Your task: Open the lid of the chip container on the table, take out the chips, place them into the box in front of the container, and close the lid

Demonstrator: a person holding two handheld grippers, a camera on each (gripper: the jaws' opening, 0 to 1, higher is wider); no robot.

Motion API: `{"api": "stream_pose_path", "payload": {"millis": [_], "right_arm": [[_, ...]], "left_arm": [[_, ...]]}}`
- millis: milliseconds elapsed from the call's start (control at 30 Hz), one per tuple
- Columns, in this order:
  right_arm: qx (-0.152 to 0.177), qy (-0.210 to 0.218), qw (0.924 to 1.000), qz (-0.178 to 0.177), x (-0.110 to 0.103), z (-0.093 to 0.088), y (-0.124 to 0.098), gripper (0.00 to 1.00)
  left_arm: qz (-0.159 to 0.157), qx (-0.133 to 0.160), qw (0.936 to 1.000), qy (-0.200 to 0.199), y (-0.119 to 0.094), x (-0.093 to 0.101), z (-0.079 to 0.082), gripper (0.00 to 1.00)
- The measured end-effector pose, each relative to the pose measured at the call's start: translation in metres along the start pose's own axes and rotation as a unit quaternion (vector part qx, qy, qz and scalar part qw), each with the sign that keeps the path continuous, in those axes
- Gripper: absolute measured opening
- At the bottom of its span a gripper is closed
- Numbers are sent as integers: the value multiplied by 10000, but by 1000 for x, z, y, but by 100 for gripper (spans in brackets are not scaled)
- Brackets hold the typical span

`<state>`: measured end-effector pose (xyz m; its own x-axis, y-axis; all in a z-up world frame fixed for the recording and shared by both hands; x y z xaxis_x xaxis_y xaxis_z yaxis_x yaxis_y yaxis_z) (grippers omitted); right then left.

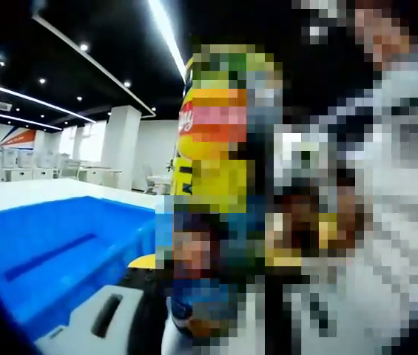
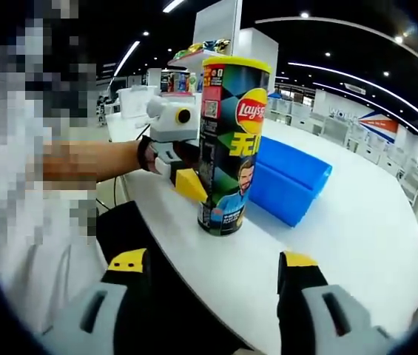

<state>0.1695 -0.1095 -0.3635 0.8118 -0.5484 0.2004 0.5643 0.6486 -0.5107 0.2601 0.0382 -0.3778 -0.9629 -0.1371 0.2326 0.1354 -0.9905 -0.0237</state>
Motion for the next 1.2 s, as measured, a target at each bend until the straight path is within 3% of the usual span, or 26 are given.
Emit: {"api": "stream_pose_path", "payload": {"millis": [200,300,367,433,467,567,633,700,800,900,933,1100,1200], "right_arm": [[147,136,9998,-67,4,4,0,74],[387,284,9987,-140,6,13,-4,74],[789,69,9968,-139,4,28,-8,75],[1171,-41,9929,-209,4,42,-14,72],[1513,-131,9876,-397,8,53,-19,72],[1801,35,9809,-736,18,67,-28,65],[2158,-68,9696,-1147,28,82,-30,70],[2340,30,9633,-1312,31,95,-30,72],[2440,115,9584,-1474,31,111,-24,76],[2368,158,9554,-1756,29,127,-14,66],[2560,152,9478,-1895,27,137,-13,63],[2220,-34,9516,-2124,26,147,10,63],[2190,443,9543,-1983,24,145,21,59]], "left_arm": [[-13,-14,10000,53,0,1,0,49],[-19,-23,10000,74,0,1,0,49],[-46,-119,9999,98,0,1,1,48],[-52,-152,9998,99,0,1,1,48],[-52,-161,9998,99,0,1,1,48],[-53,-154,9998,97,0,1,1,48],[-55,-153,9998,84,0,1,1,48],[-52,-154,9998,76,0,0,1,48],[-41,-152,9998,75,0,1,1,48],[-36,-154,9998,87,1,1,1,48],[-34,-149,9998,87,1,1,1,48],[-4,-171,9998,82,1,1,1,48],[0,-181,9998,94,0,1,1,48]]}}
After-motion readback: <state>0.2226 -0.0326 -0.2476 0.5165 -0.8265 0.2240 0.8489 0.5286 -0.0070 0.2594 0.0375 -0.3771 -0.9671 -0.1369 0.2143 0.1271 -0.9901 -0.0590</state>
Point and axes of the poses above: the point that each gripper's makers call its tool centre point, and the gripper's own axes: y roughly forward along the fingers, x roughly to its right, z roughly out of its top, the point moved 6 cm from there along -y, roughly backward along the fingers, and after that the axes turned 7 degrees about -y, right-handed, at the moved point
